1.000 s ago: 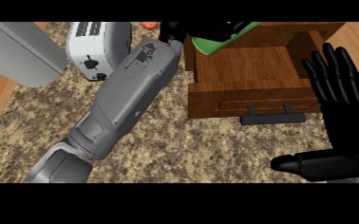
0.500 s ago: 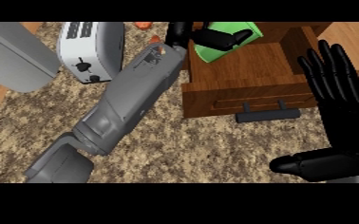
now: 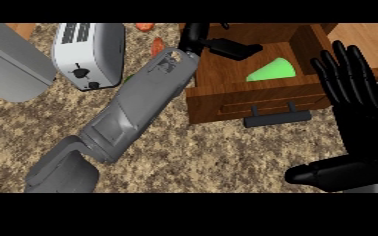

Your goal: Pick up the cup, place it into the drawer and close the drawer

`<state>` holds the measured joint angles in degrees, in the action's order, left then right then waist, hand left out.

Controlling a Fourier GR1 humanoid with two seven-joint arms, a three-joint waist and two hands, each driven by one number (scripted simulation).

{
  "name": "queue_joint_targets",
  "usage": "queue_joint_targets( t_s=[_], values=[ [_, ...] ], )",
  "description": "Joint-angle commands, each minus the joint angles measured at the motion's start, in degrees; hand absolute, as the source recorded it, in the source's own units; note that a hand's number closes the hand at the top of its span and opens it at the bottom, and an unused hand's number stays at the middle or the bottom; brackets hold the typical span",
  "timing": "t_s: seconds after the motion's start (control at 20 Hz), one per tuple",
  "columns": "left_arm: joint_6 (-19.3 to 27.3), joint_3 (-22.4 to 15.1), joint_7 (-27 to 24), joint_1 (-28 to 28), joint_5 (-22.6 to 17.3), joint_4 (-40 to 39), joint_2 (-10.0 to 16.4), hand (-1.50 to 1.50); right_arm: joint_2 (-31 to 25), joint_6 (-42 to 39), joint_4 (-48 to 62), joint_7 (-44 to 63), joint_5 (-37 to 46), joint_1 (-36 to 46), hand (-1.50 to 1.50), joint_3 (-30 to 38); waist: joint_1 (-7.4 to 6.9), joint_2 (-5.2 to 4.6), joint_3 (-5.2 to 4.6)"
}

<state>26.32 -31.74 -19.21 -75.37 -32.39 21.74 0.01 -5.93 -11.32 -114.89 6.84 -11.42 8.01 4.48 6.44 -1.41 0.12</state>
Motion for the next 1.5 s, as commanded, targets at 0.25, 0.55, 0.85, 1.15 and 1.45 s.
queue_joint_targets(
  t_s=[0.25, 0.55, 0.85, 1.15, 1.45],
  values=[
    [0.4, -0.3, -2.8, 0.0, -6.5, 2.1, 0.0, -1.50, 1.4, 0.8, -2.8, 2.2, -2.6, 0.8, -1.50, -0.8, 0.48, -0.06, -0.07],
    [-0.7, 1.7, -7.8, 0.6, -11.3, 7.3, 0.0, -1.50, 0.0, -2.7, -2.8, 1.7, -7.2, -3.0, -1.50, 1.1, -2.39, 0.77, -0.06],
    [-2.1, 4.8, -5.4, 2.2, -12.6, 11.6, 0.0, -1.50, -2.4, -3.4, -2.2, 3.3, -7.8, -0.2, 1.50, 2.5, -5.72, 1.41, -0.10],
    [-2.2, 7.4, -4.7, 9.5, -13.2, 20.7, 5.9, -1.50, -8.7, -9.6, -6.1, 2.8, -2.9, -3.6, 1.50, 1.6, -7.52, 2.00, -0.15],
    [0.9, 7.8, -0.2, 19.4, -13.0, 33.6, 13.0, -1.50, -9.2, -9.9, -4.8, 3.1, 6.1, -4.7, 1.50, -2.4, -8.50, 2.04, -0.14]
  ],
)
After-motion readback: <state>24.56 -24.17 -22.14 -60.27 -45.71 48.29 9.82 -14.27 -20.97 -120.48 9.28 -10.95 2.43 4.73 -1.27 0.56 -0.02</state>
